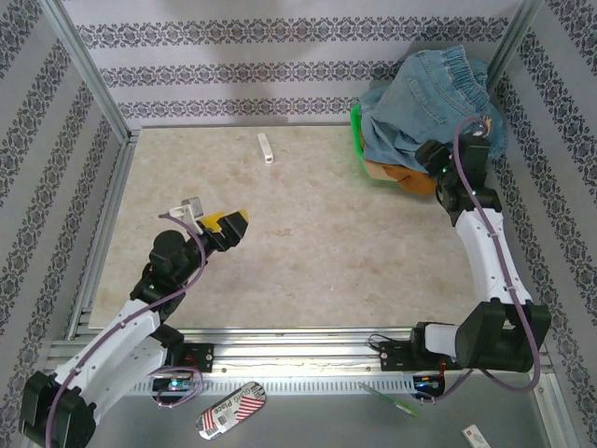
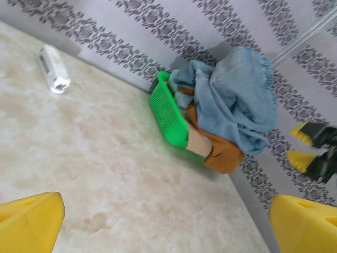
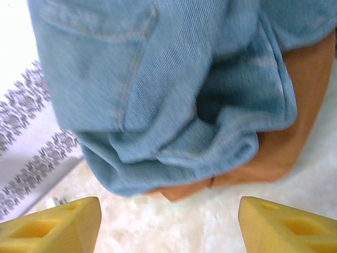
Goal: Fold and stack the trousers
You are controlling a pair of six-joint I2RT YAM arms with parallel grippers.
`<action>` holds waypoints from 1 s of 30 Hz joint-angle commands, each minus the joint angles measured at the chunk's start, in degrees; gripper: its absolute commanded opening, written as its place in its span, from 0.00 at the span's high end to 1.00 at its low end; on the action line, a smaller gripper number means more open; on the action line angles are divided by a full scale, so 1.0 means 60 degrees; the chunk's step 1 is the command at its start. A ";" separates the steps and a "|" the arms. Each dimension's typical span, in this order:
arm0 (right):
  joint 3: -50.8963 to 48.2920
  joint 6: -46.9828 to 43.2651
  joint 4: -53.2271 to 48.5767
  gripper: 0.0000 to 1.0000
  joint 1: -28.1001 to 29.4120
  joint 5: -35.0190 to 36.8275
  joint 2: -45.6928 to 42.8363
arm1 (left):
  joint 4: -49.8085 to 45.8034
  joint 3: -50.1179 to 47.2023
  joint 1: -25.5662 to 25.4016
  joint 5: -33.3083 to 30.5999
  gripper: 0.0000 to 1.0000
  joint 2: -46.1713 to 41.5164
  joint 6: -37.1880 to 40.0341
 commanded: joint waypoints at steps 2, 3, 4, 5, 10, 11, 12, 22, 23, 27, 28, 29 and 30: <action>0.1199 0.0247 -0.0181 0.25 -0.0211 0.0088 0.0983 | -0.1133 -0.0248 0.0092 -0.0456 0.00 -0.0848 0.0075; 0.1537 0.0325 -0.0238 0.24 -0.0240 0.0134 0.1331 | -0.1254 -0.0269 0.0077 -0.0493 0.00 -0.1024 0.0078; 0.1876 0.0387 -0.0331 0.22 -0.0260 0.0180 0.1696 | -0.1395 -0.0253 0.0092 -0.0536 0.00 -0.1184 0.0093; 0.2106 0.0410 -0.0384 0.21 -0.0266 0.0249 0.1980 | -0.1507 -0.0248 0.0076 -0.0549 0.00 -0.1303 0.0123; 0.3113 0.0492 -0.0498 0.19 -0.0177 0.0493 0.3419 | -0.2146 -0.0166 0.0084 -0.0632 0.00 -0.1871 0.0311; 0.3290 0.0495 -0.0509 0.20 -0.0176 0.0508 0.3692 | -0.2238 -0.0163 0.0088 -0.0670 0.00 -0.1940 0.0339; 0.3558 0.0495 -0.0574 0.26 -0.0173 0.0462 0.4035 | -0.2305 -0.0176 0.0092 -0.0701 0.00 -0.2030 0.0360; 0.3890 -0.0071 -0.0106 1.00 0.0468 -0.0113 0.3530 | -0.2778 0.0161 0.0090 -0.0813 0.00 -0.2286 0.0427; 0.3811 -0.0110 -0.0061 1.00 0.0554 -0.0094 0.3301 | -0.2791 0.0224 0.0092 -0.0784 0.00 -0.2270 0.0417; 0.3733 -0.0418 -0.0012 1.00 0.1091 0.0083 0.2089 | -0.3064 0.0728 0.0089 -0.0714 0.00 -0.2156 0.0480; 0.3867 -0.0529 -0.0093 1.00 0.1248 0.0123 0.1859 | -0.3013 0.0794 0.0090 -0.0661 0.00 -0.2163 0.0546; 0.4061 -0.0617 -0.0196 1.00 0.1442 0.0128 0.1665 | -0.2962 0.0860 0.0092 -0.0661 0.00 -0.2181 0.0610; 0.4280 -0.0751 -0.0308 1.00 0.1724 0.0057 0.1465 | -0.2941 0.0972 0.0092 -0.0743 0.00 -0.2199 0.0708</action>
